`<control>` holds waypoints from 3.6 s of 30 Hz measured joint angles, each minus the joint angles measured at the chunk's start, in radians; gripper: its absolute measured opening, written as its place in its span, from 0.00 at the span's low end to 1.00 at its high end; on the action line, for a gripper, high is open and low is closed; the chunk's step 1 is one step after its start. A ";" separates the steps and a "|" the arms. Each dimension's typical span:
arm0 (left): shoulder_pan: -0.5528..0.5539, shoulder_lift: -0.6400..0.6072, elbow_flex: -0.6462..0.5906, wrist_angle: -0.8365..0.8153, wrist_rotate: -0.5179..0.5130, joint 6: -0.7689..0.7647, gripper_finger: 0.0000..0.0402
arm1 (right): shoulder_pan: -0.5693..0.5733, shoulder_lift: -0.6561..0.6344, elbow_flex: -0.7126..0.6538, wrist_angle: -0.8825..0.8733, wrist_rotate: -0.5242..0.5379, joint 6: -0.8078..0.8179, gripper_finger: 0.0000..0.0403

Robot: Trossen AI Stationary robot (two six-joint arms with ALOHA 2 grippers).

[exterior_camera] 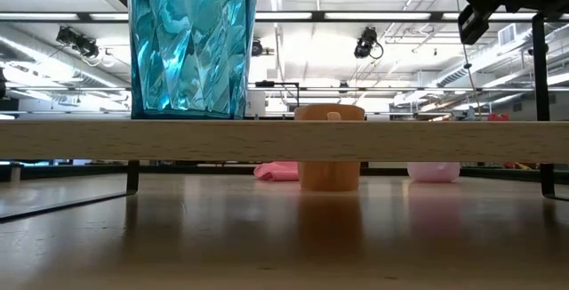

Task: Stack small to large cups/mugs on shelf
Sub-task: Put the orange mug on the shelf

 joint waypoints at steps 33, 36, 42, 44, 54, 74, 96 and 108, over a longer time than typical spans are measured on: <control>-0.167 -0.533 -1.056 0.670 0.014 -0.218 0.27 | -0.379 1.033 1.285 -1.265 -0.270 -0.065 0.16; -0.190 -0.547 -1.069 0.667 -0.001 -0.223 0.27 | -0.388 1.130 1.347 -1.343 -0.297 -0.083 0.19; -0.223 -0.551 -1.106 0.673 -0.047 -0.223 0.27 | -0.397 1.266 1.412 -1.446 -0.321 -0.103 0.27; -0.230 -0.551 -1.121 0.672 -0.063 -0.223 0.27 | -0.389 1.293 1.414 -1.448 -0.332 -0.126 0.28; -0.232 -0.551 -1.154 0.690 -0.106 -0.220 0.27 | -0.380 1.396 1.415 -1.448 -0.340 -0.211 0.27; -0.232 -0.550 -1.154 0.690 -0.105 -0.221 0.27 | -0.402 1.513 1.415 -1.381 -0.341 -0.282 0.26; -0.232 -0.550 -1.154 0.690 -0.105 -0.228 0.27 | -0.392 1.513 1.385 -1.379 -0.341 -0.255 0.26; -0.233 -0.550 -1.154 0.690 -0.105 -0.242 0.27 | -0.390 1.513 1.345 -1.367 -0.341 -0.228 0.26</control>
